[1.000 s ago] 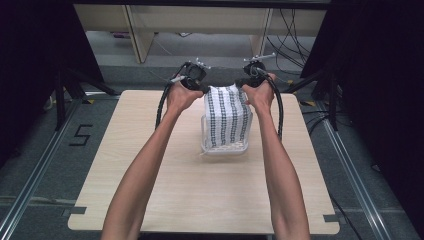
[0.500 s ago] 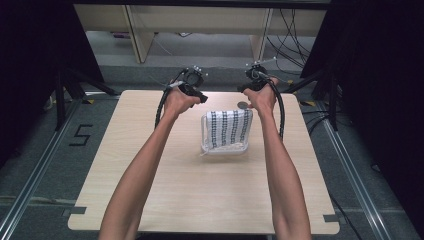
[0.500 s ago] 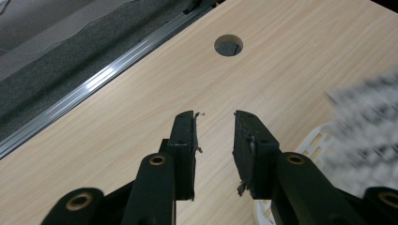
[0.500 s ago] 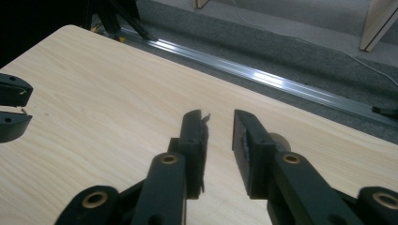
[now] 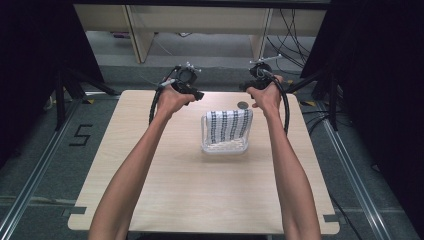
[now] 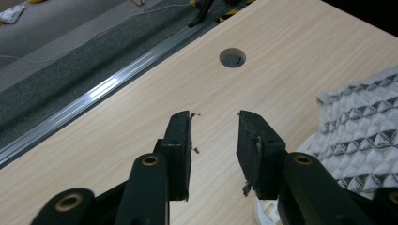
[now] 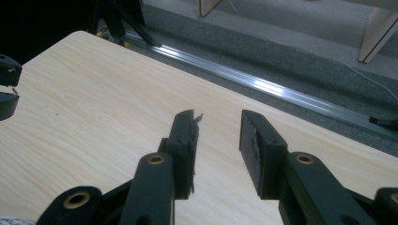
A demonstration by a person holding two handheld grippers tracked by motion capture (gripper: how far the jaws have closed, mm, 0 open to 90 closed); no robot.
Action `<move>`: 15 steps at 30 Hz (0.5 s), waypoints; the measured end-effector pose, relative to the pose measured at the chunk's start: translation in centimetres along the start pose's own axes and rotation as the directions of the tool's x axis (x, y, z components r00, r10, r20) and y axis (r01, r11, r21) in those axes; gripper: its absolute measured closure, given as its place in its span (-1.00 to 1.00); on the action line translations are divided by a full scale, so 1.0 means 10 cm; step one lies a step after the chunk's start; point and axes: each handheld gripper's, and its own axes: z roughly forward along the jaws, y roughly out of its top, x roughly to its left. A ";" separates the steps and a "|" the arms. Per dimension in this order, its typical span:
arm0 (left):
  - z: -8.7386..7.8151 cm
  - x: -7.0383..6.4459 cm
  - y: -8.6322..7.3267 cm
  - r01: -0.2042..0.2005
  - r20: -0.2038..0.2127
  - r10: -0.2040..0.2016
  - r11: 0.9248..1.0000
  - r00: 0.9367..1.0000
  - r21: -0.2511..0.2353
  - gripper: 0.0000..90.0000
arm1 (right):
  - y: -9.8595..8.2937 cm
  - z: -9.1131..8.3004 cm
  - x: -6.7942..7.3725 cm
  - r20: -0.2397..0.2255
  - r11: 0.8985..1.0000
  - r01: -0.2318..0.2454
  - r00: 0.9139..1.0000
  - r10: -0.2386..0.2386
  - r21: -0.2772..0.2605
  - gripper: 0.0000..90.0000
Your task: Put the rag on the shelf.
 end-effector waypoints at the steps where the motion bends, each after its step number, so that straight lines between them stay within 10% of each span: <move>1: -0.02 0.01 -0.01 0.009 0.000 -0.009 1.000 1.000 -0.006 0.36 | 0.00 -0.03 0.00 0.004 1.000 0.012 1.000 -0.012 -0.001 0.42; 15: -0.25 0.02 -0.10 0.082 0.030 -0.081 0.996 0.996 -0.030 -0.25 | -0.05 -0.29 0.14 -0.045 0.999 -0.021 0.999 0.019 -0.031 -0.03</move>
